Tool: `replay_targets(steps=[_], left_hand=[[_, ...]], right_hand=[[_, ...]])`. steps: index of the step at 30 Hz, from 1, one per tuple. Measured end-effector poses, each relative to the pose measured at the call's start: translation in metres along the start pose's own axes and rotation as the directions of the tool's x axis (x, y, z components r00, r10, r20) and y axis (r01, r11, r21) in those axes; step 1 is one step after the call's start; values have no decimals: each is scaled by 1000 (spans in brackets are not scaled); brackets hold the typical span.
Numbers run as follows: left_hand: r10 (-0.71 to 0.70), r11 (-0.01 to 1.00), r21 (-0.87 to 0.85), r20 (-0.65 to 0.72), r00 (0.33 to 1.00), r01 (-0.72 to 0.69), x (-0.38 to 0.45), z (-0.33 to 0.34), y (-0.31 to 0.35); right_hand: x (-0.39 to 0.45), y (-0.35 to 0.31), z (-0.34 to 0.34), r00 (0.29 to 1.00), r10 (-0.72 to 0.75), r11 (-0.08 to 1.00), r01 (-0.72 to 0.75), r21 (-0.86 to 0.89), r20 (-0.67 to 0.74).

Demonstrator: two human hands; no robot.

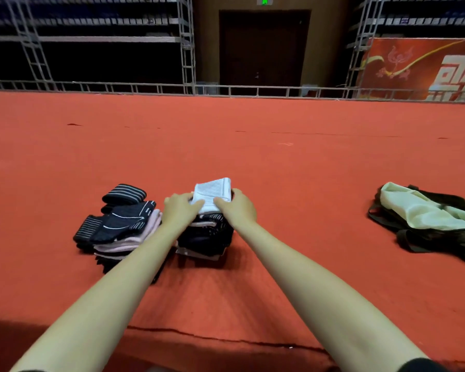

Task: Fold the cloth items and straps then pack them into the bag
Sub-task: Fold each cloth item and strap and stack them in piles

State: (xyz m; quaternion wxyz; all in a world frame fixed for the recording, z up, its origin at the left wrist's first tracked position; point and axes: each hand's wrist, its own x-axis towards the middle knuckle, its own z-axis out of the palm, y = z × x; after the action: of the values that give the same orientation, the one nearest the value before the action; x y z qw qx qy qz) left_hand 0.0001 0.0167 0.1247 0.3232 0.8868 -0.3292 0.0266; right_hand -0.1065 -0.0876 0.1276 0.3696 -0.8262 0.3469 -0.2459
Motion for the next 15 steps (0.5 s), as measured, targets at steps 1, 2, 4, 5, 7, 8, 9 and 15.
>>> replay_targets(steps=[1, 2, 4, 5, 7, 8, 9, 15], left_hand=[[-40, 999, -15, 20, 999, 40, 2, 9, -7], [-84, 995, -51, 21, 996, 85, 2, 15, -11], [-129, 986, -109, 11, 992, 129, 5, 17, -14], [-129, 984, -125, 9, 992, 129, 7, 16, -16], [-128, 981, -148, -6, 992, 126, 6, 12, -17], [-124, 980, -161, -17, 992, 120, 6, 9, -18], [-114, 978, -179, -31, 993, 107, 5, 6, -19], [-9, 966, -254, -174, 985, -36, 1, -20, 4]], right_hand=[[-1, 4, 5, 1000, 4, 1000, -4, -1, -3], [-3, 6, 8, 1000, 3, 1000, -3, 5, -3], [-1, 6, 11, 1000, 1, 1000, -1, -2, -1], [1, 6, 11, 1000, 2, 1000, -2, -9, 7], [3, 2, 8, 999, 22, 1000, -23, 14, 37], [3, -1, 6, 998, 35, 998, -36, 41, 45], [5, -2, 4, 999, 38, 997, -40, 63, 39], [3, -14, -18, 987, 1, 981, 30, 191, -162]])
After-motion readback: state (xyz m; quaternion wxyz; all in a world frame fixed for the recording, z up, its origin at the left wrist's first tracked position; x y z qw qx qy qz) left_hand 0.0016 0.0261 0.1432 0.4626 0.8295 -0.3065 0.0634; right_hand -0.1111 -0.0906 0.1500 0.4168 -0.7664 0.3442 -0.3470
